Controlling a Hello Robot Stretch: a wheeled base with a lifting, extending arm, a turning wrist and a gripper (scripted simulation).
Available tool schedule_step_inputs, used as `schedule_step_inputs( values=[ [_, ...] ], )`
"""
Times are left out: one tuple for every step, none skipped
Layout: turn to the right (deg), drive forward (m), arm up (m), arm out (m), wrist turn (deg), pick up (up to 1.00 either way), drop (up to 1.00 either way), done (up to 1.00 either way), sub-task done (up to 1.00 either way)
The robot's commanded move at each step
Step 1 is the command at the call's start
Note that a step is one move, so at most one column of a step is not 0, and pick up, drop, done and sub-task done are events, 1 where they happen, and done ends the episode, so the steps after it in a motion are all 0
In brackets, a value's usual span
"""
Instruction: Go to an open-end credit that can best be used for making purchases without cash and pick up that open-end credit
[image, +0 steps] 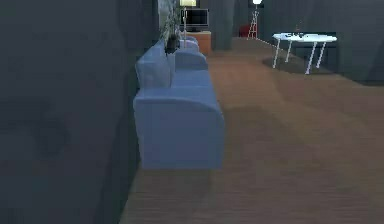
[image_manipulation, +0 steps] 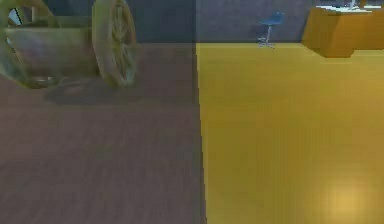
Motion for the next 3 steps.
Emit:
schedule_step_inputs(
  values=[
    [30.0, 0.0, 0.0, 0.0, 0.0, 0.0, 0.0, 0.0, 0.0],
    [0.0, 1.0, 0.0, 0.0, 0.0, 0.0, 0.0, 0.0, 0.0],
    [6.0, 0.0, 0.0, 0.0, 0.0, 0.0, 0.0, 0.0, 0.0]
  ],
)
